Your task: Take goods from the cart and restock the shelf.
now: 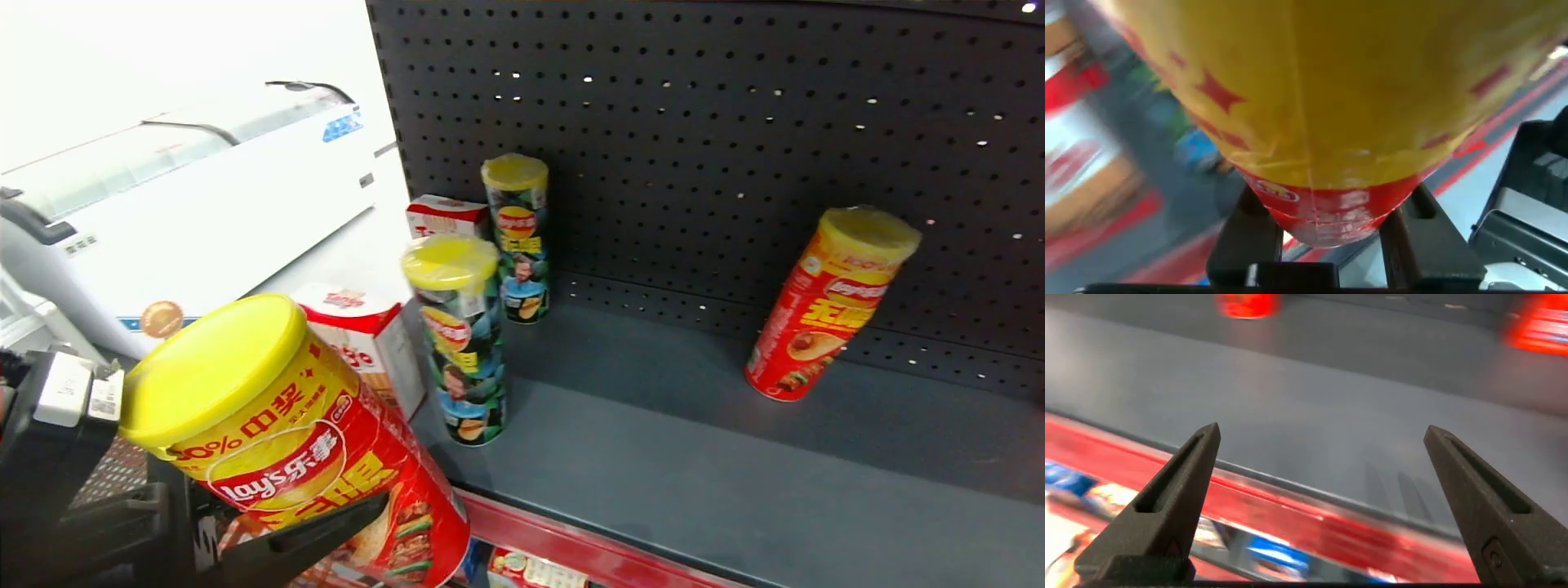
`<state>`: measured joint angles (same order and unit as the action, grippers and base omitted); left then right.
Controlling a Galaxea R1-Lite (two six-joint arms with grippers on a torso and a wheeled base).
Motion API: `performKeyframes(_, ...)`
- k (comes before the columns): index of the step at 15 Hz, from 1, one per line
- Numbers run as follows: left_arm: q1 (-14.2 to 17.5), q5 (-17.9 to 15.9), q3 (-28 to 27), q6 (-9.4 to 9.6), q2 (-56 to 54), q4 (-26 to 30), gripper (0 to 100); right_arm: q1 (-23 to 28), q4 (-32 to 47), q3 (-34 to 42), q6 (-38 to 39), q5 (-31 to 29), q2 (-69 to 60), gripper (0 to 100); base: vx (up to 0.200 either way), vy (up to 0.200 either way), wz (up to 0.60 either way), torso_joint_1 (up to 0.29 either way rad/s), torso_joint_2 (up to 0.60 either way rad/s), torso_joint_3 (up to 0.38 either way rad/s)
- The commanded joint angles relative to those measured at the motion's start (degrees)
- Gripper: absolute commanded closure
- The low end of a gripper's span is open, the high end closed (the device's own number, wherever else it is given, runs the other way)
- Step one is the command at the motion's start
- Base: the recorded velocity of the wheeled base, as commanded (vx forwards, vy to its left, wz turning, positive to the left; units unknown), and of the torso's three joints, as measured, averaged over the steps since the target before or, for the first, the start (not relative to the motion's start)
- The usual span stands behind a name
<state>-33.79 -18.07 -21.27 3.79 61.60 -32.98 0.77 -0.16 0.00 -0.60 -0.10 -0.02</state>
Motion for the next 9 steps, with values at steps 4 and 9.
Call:
performKeyframes(4, -0.05, -0.74, -0.08, -0.01, 0.19, -0.07, 100, 0.02, -0.02, 0.00, -0.02, 0.01, 0.02, 0, 0.000, 0.000, -0.60, 0.005, 0.00, 0.004)
performKeyframes(9, 0.31, -0.74, 0.00, -0.01, 0.01, -0.07, 100, 0.02, -0.02, 0.00, -0.02, -0.08, 0.02, 0, 0.000, 0.000, -0.12, 0.000, 0.00, 0.000)
